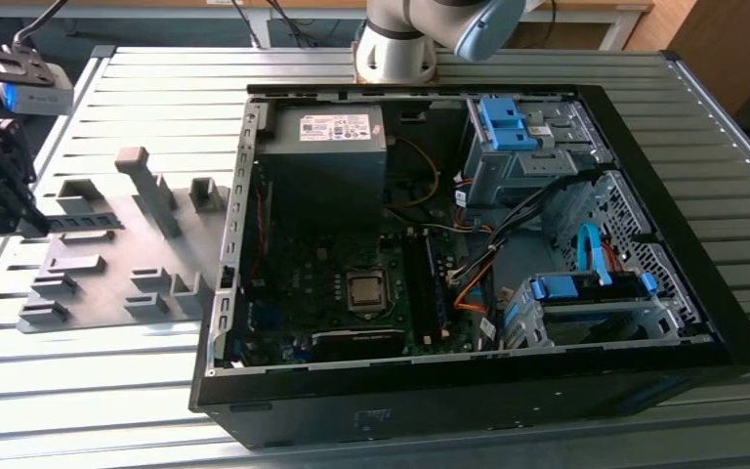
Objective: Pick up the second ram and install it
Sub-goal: 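Pick up the second ram and move it above second insertion slot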
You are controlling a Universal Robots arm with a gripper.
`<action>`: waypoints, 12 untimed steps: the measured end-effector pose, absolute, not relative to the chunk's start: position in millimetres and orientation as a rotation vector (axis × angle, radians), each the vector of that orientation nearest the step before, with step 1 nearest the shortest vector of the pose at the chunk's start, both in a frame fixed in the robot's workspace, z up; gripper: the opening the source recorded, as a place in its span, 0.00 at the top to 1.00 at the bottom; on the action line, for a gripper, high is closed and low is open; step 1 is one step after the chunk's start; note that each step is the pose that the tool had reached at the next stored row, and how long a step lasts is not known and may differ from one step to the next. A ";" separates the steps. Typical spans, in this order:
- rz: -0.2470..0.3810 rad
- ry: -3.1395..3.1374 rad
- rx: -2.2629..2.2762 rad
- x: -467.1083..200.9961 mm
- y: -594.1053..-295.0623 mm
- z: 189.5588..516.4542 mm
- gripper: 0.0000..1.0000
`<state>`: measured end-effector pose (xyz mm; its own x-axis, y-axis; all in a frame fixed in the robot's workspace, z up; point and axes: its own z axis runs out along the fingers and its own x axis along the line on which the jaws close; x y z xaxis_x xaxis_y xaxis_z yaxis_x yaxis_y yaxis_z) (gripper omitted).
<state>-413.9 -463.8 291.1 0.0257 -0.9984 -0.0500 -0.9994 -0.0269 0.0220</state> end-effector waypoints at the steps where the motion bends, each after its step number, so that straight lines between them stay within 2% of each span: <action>1: 0.080 2.178 -2.236 -413.9 -463.8 292.4 0.86; 12: 0.080 2.178 -2.236 -413.9 -463.8 298.2 0.86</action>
